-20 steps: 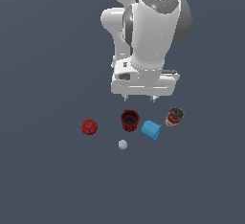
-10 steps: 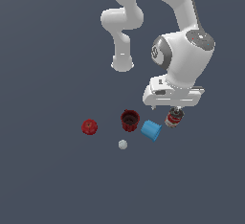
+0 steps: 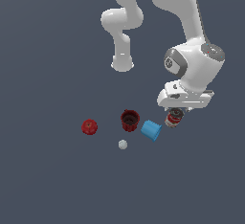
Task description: Pick up a designated object from a clutter of objects.
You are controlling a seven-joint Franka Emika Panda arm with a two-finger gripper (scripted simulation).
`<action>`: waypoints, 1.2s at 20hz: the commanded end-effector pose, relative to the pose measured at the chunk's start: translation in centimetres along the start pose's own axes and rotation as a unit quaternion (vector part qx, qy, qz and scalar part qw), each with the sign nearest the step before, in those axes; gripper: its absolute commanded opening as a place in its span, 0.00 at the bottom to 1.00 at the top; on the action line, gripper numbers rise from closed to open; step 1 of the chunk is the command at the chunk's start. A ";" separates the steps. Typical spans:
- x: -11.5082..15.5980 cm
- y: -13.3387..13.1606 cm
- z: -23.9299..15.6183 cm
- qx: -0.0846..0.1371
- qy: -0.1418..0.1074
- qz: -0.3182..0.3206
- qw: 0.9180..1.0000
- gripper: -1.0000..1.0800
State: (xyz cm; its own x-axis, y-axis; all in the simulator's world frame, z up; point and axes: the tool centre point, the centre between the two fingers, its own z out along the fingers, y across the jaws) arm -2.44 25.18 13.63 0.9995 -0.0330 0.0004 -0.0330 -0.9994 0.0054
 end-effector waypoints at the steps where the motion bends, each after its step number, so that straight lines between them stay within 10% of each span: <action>1: -0.4 -0.9 0.6 0.002 0.000 0.001 1.000 0.96; 24: -0.7 -1.4 5.9 0.003 0.000 0.001 1.000 0.96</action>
State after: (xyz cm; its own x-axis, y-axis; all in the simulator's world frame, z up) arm -3.18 26.54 7.85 0.9994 -0.0350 -0.0014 -0.0350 -0.9994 0.0005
